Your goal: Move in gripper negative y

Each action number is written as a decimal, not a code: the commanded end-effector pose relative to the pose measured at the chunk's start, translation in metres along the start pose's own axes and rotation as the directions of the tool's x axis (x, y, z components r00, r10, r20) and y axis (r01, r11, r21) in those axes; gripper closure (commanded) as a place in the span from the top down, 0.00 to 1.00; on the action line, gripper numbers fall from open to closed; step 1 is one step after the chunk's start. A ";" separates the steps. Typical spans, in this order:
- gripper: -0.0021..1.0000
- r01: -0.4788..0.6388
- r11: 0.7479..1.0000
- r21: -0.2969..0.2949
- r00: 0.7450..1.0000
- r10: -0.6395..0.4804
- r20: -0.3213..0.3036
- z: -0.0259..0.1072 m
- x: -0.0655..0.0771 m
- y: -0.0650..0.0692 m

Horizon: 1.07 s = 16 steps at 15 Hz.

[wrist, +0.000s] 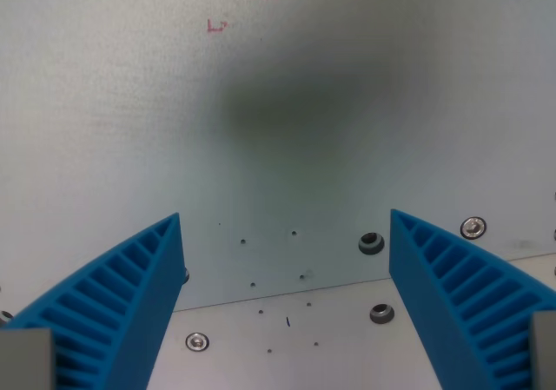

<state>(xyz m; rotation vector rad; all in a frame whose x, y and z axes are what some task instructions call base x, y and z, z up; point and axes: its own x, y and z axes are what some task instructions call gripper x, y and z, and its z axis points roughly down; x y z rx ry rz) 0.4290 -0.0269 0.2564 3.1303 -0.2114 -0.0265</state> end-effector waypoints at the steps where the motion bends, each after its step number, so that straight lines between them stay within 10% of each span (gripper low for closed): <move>1: 1.00 0.000 1.000 0.000 1.000 0.000 -0.005 -0.002 0.000 -0.005; 16: 1.00 0.000 1.000 0.000 1.000 0.000 -0.005 -0.002 0.000 -0.080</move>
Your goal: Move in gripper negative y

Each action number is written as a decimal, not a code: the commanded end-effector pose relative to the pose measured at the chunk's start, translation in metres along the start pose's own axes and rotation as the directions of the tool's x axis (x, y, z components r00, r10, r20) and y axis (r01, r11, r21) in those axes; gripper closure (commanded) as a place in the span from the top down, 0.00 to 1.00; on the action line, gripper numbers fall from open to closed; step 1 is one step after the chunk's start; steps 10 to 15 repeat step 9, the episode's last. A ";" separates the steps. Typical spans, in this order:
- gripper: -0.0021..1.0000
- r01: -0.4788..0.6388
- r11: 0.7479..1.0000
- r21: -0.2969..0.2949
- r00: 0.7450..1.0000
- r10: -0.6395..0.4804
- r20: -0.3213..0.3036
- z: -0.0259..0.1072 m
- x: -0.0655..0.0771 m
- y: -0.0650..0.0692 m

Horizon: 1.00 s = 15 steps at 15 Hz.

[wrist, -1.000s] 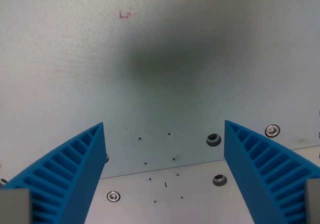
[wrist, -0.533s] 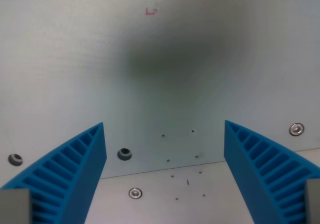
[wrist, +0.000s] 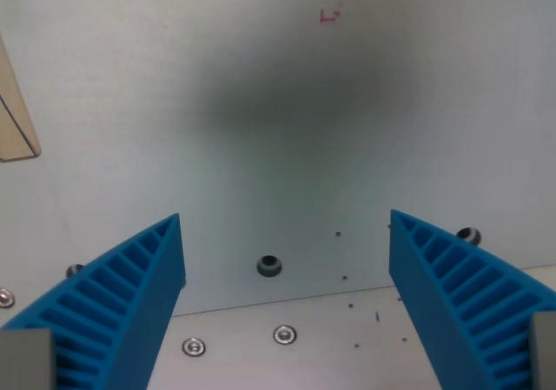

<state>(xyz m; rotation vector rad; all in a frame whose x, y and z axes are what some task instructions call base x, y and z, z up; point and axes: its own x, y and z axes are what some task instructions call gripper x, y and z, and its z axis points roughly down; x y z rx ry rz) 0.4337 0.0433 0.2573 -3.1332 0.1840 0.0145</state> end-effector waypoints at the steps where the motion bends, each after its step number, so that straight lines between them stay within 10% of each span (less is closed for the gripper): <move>1: 1.00 -0.018 1.000 -0.007 1.000 0.018 0.002 -0.001 0.005 -0.015; 9: 1.00 -0.018 1.000 -0.007 1.000 0.018 0.002 0.000 0.006 -0.055; 15: 1.00 -0.018 1.000 -0.007 1.000 0.018 0.002 0.000 0.006 -0.055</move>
